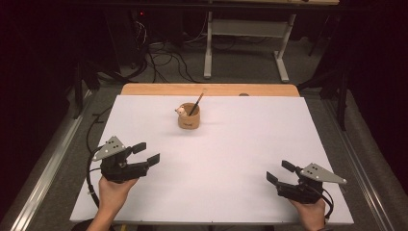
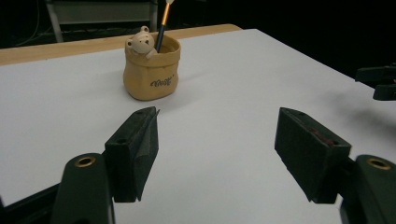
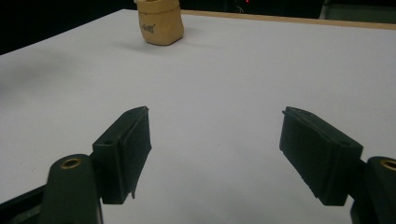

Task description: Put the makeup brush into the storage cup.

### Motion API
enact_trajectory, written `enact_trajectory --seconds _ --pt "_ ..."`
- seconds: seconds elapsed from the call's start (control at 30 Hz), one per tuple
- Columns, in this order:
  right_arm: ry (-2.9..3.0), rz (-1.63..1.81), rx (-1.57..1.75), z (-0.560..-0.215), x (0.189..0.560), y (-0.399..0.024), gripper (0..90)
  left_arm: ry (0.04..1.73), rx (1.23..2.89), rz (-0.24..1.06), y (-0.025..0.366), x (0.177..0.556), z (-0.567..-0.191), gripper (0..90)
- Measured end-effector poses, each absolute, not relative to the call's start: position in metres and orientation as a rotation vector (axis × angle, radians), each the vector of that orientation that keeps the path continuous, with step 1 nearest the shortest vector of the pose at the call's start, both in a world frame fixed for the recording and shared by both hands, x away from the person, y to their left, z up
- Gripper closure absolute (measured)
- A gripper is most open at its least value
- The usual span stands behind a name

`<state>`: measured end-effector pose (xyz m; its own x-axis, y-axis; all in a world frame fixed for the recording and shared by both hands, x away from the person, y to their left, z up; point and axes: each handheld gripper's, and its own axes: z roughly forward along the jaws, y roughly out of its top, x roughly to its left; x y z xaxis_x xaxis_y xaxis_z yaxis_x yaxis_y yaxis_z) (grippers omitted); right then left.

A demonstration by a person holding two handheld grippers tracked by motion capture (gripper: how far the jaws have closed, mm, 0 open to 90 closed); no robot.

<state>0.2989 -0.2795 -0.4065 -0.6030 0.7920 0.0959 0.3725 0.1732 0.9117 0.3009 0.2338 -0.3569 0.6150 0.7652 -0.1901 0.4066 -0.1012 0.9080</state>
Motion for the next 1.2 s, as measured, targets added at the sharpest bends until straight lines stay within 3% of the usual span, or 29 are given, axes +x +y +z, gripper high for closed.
enact_trajectory --seconds 1.2 --pt "2.062 1.41 1.097 -0.407 0.299 -0.279 26.2 1.012 1.723 0.392 0.235 0.3 -0.384 31.2"
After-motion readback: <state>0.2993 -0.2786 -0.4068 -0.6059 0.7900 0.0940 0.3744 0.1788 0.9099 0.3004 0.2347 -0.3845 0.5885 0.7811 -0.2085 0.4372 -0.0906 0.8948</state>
